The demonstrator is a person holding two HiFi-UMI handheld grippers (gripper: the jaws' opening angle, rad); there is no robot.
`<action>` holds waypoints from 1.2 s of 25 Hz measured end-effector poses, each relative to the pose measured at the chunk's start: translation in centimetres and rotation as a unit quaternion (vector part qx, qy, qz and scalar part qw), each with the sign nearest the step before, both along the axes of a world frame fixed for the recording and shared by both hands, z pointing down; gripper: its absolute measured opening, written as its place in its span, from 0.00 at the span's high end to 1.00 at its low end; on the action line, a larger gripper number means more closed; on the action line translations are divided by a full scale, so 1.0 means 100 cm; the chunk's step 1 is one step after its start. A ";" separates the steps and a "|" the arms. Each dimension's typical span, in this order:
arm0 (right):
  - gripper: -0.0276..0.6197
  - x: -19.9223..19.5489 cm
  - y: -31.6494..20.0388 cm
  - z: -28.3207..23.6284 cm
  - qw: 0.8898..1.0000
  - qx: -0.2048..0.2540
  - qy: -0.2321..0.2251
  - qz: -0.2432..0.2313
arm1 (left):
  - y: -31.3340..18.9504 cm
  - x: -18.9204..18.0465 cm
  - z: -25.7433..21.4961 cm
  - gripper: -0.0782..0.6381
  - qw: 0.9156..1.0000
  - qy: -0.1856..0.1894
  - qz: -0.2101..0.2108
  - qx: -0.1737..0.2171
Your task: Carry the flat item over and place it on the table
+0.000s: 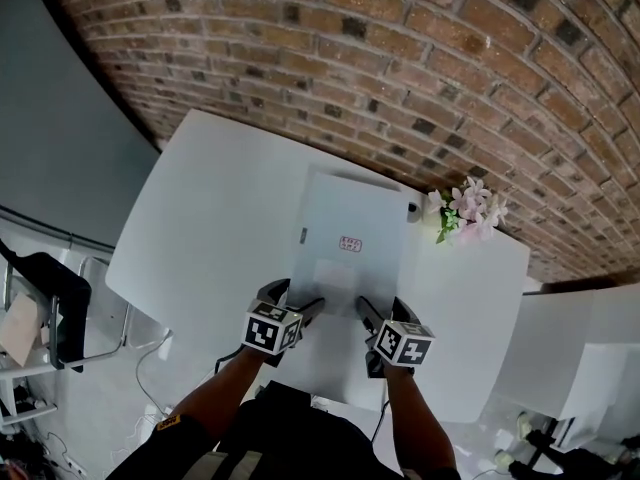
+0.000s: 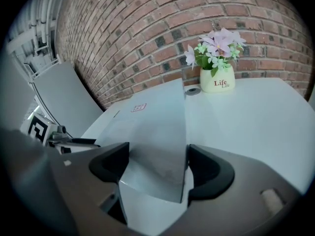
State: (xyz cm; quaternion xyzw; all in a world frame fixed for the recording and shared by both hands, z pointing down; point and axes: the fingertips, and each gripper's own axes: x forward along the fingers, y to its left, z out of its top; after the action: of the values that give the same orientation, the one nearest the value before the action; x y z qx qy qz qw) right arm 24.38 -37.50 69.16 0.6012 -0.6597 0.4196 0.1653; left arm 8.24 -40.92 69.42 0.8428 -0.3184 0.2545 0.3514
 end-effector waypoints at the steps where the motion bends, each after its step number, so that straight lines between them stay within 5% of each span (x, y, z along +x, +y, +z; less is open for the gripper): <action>1: 0.37 0.000 0.000 0.000 1.000 0.001 -0.001 0.001 | -0.001 0.000 0.000 0.35 1.000 0.001 0.001 0.000; 15: 0.46 0.013 0.019 -0.035 0.996 0.040 0.082 0.019 | 0.019 -0.026 -0.034 0.36 0.998 -0.044 -0.022 0.044; 30: 0.81 -0.038 0.085 -0.129 0.986 0.127 0.103 -0.033 | 0.099 -0.019 -0.135 0.88 0.982 -0.058 -0.092 0.154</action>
State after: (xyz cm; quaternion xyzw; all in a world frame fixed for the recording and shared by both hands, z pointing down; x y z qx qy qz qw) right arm 20.53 -28.95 56.28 0.6353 -0.7064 0.2627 0.1686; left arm 6.37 -31.01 55.91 0.8375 -0.4499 0.2180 0.2206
